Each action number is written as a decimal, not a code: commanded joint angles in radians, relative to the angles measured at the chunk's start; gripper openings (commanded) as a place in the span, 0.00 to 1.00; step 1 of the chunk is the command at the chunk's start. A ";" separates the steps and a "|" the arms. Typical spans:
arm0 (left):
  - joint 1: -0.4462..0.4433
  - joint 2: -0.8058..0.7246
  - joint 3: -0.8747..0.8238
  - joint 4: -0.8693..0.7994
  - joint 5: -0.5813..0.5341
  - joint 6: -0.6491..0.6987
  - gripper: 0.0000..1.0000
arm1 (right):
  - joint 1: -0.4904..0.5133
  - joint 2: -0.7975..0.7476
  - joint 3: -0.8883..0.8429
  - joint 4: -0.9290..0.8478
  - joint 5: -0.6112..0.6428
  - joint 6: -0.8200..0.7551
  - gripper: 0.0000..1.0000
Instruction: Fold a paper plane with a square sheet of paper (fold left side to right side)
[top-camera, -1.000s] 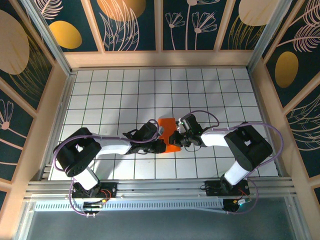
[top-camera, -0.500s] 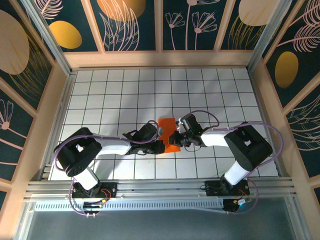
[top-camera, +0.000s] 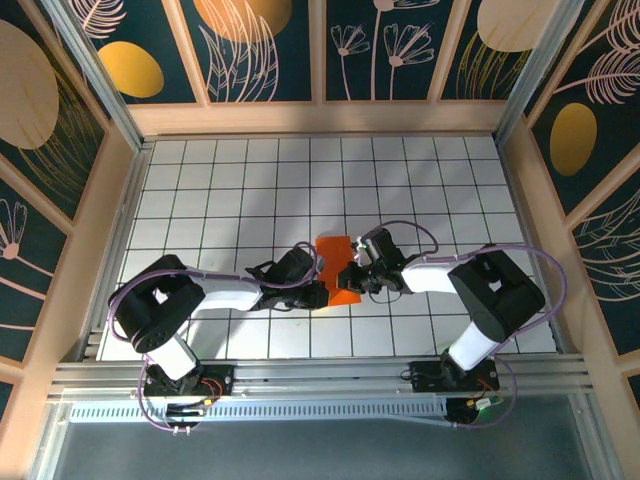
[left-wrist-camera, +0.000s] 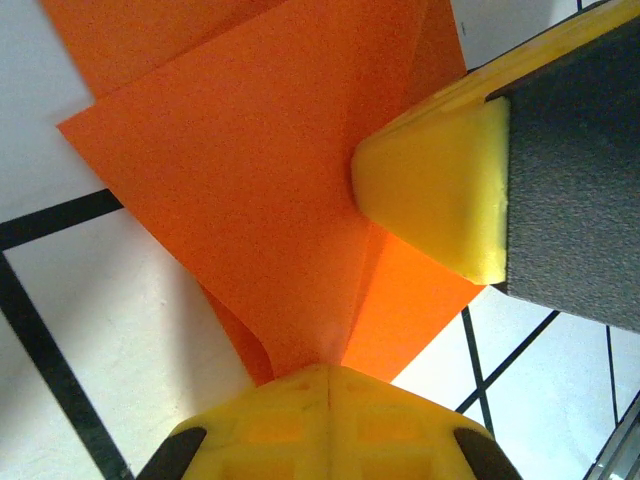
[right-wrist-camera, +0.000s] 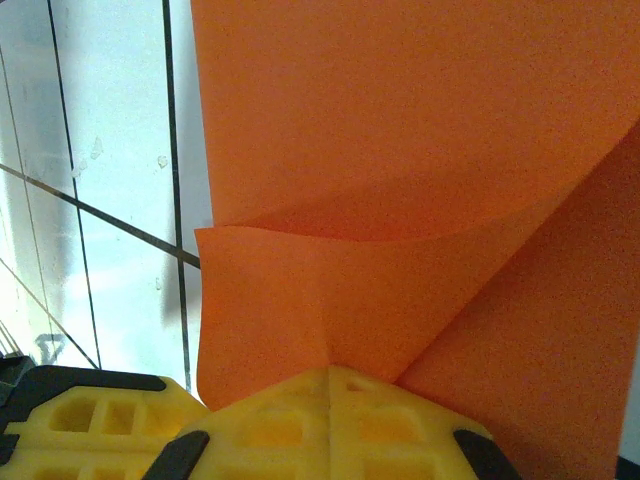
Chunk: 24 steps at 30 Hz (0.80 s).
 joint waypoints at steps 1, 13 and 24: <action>-0.004 0.015 -0.010 -0.029 -0.021 0.017 0.02 | 0.014 0.031 0.005 -0.054 0.024 -0.019 0.00; -0.004 -0.029 -0.017 -0.052 -0.049 0.020 0.02 | 0.014 0.036 0.007 -0.063 0.034 -0.021 0.00; -0.004 0.001 -0.031 -0.046 -0.060 0.021 0.00 | 0.014 -0.059 0.021 -0.025 0.027 -0.014 0.00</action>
